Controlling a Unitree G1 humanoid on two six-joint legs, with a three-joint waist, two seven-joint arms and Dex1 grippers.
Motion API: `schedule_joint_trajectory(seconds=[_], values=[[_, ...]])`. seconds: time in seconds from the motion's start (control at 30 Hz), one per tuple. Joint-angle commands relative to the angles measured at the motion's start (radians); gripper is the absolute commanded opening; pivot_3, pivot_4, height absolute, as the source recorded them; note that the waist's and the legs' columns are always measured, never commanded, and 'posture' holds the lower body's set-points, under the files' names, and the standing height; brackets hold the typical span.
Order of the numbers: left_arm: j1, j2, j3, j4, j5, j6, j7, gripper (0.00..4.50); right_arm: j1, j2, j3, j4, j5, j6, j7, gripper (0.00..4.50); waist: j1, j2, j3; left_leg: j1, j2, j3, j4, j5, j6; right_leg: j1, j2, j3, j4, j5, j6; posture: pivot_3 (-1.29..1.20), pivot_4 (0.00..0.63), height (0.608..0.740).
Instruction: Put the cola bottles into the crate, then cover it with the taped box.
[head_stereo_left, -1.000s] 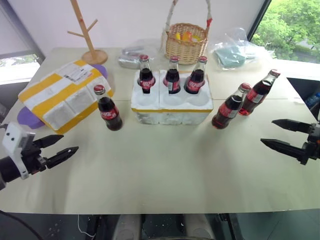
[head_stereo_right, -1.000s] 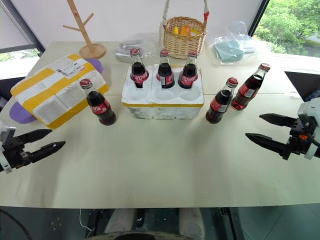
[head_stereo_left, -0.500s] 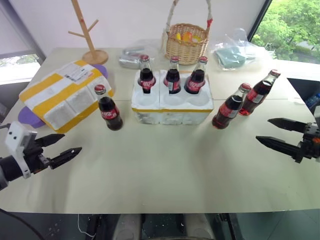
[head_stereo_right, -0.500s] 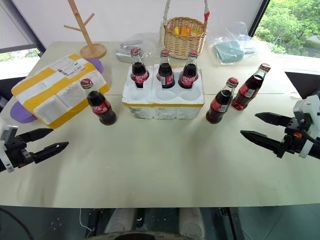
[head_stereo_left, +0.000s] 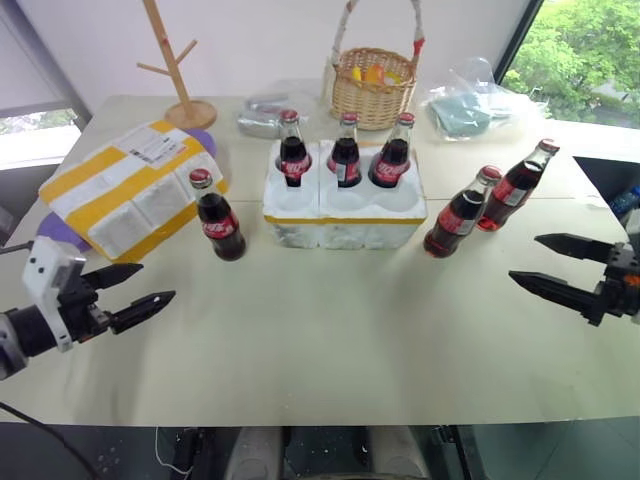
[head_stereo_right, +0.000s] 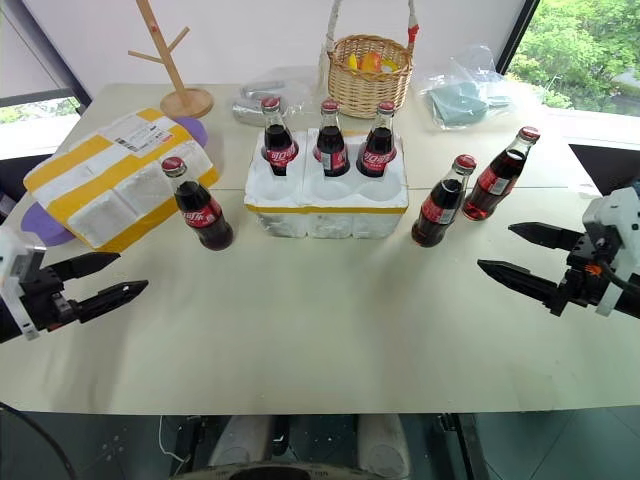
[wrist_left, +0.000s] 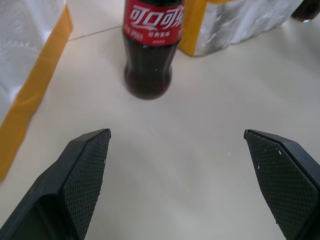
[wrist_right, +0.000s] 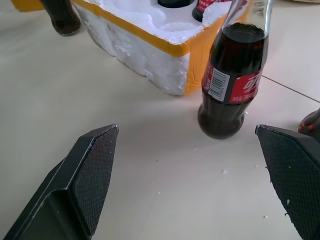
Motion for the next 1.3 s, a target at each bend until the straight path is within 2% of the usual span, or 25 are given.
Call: schedule_joint_trajectory(seconds=[0.03, 0.23, 0.33, 0.67, 0.83, 1.3], values=[[-0.037, 0.001, -0.015, -0.034, -0.022, -0.001, 0.012, 4.47, -0.059, -0.051, -0.037, -0.054, 0.076, 0.049, 0.009, 4.50, -0.001, 0.000, 0.000, 0.000, 0.000, 0.000, 0.000, 0.000, 0.000, 0.000, 0.000, 0.000, 0.001, 0.000, 0.000, 0.00, 0.150, 0.739], [-0.175, -0.010, -0.141, 0.047, 0.052, -0.052, 0.046, 4.47, -0.195, -0.069, 0.031, -0.139, 0.228, 0.145, -0.030, 4.50, 0.000, 0.000, 0.000, 0.002, 0.000, 0.000, 0.001, 0.000, 0.000, 0.000, 0.001, 0.000, 0.005, 0.000, 0.000, 0.00, 0.150, 0.739], [-0.276, -0.030, -0.244, 0.116, 0.122, -0.101, 0.059, 4.47, -0.274, -0.041, 0.067, -0.170, 0.344, 0.199, -0.095, 4.50, 0.001, 0.000, 0.000, 0.002, 0.000, -0.001, 0.002, 0.000, 0.000, 0.000, 0.001, 0.000, 0.006, 0.000, 0.000, 0.00, 0.150, 0.739], [-0.507, -0.094, -0.408, 0.337, 0.245, -0.199, 0.052, 4.47, -0.250, -0.015, 0.040, -0.246, 0.480, 0.222, -0.163, 4.50, 0.001, -0.002, 0.001, 0.001, 0.000, -0.001, 0.002, 0.000, 0.000, -0.001, 0.001, 0.000, 0.008, 0.000, 0.000, 0.00, 0.150, 0.739], [-0.591, -0.125, -0.449, 0.414, 0.265, -0.210, 0.032, 4.47, -0.236, 0.001, 0.024, -0.272, 0.544, 0.219, -0.220, 4.50, 0.001, -0.003, 0.001, 0.002, 0.000, -0.001, 0.002, 0.000, 0.001, -0.001, 0.002, 0.000, 0.010, 0.000, 0.000, 0.00, 0.150, 0.739], [-0.783, -0.217, -0.525, 0.673, 0.369, -0.298, 0.001, 4.47, -0.171, 0.027, 0.007, -0.307, 0.588, 0.172, -0.283, 4.50, 0.001, -0.003, 0.001, 0.002, 0.000, -0.002, 0.003, 0.001, 0.001, 0.000, 0.002, 0.001, 0.010, 0.000, 0.001, 0.00, 0.150, 0.739]])
